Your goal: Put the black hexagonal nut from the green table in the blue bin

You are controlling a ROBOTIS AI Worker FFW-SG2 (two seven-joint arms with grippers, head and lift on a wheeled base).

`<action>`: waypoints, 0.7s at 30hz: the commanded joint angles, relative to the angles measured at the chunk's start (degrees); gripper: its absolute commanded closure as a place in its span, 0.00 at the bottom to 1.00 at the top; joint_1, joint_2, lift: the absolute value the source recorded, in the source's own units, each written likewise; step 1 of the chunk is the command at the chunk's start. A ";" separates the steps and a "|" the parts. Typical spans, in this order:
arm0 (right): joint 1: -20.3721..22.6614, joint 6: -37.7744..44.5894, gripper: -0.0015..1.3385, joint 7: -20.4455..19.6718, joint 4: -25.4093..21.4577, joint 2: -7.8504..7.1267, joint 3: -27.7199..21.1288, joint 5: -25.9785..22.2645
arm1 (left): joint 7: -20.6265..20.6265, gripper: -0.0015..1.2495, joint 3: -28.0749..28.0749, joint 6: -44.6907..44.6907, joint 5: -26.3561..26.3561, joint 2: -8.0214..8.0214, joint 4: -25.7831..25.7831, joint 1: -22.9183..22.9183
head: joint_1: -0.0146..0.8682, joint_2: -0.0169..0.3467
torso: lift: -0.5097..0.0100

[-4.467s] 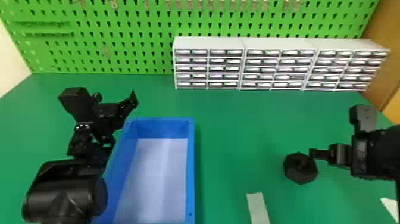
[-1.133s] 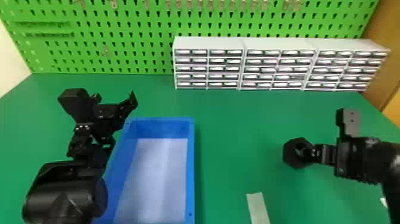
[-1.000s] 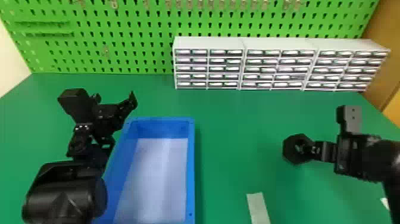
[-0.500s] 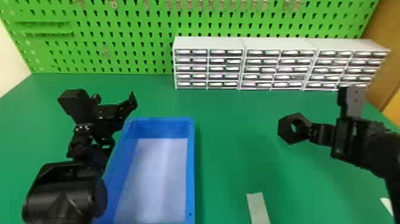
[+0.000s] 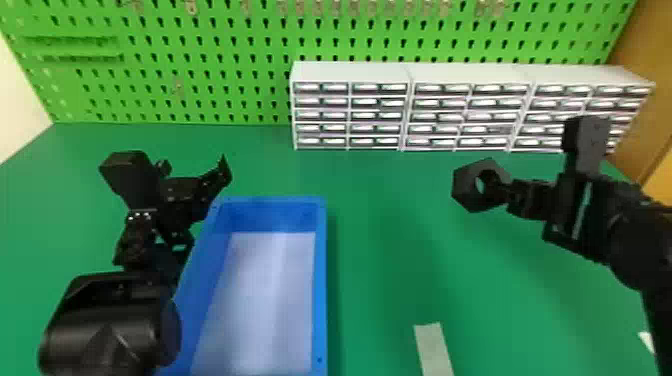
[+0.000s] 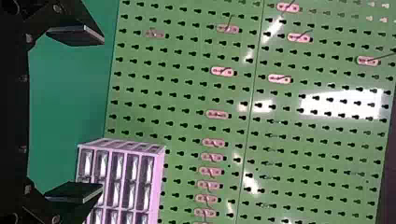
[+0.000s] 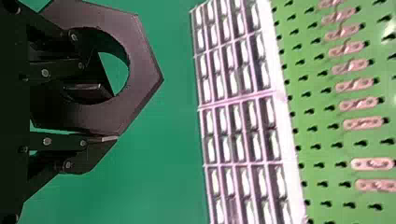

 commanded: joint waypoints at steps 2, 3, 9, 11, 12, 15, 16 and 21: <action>-0.95 -1.14 0.76 0.00 -0.12 0.01 2.13 -0.99 | 0.00 0.14 -0.11 0.00 0.00 0.00 0.07 0.00 | 0.79 0.19 | 0.79; -1.04 -1.31 0.76 0.00 -0.12 0.10 2.57 -1.16 | 0.00 0.14 -0.11 0.00 0.00 0.00 0.07 0.00 | 0.79 0.19 | 0.79; -2.01 -1.84 0.76 0.00 -0.12 0.37 4.24 -1.78 | 0.00 0.14 -0.11 0.08 0.00 0.00 0.07 0.00 | 0.79 0.19 | 0.79; -2.27 -2.19 0.76 0.00 -0.12 0.45 4.77 -2.04 | 0.00 0.14 -0.11 0.00 0.00 0.00 0.07 0.00 | 0.79 0.19 | 0.79; -2.36 -2.28 0.76 0.00 -0.12 0.54 4.94 -2.13 | 0.00 0.14 -0.11 0.00 0.00 0.00 0.07 0.00 | 0.79 0.19 | 0.79; -2.62 -2.46 0.76 0.00 -0.12 0.72 5.73 -2.48 | 0.00 0.14 -0.11 0.08 0.00 0.00 0.07 0.09 | 0.79 0.19 | 0.79; -2.80 -2.54 0.76 0.00 -0.12 0.80 6.17 -2.66 | 0.00 0.14 -0.11 0.00 0.00 0.00 0.07 0.00 | 0.79 0.19 | 0.79; -3.41 -2.90 0.76 0.00 -0.12 0.80 7.58 -3.54 | 0.00 0.14 -0.19 0.08 0.00 0.00 0.07 0.00 | 0.79 0.19 | 0.79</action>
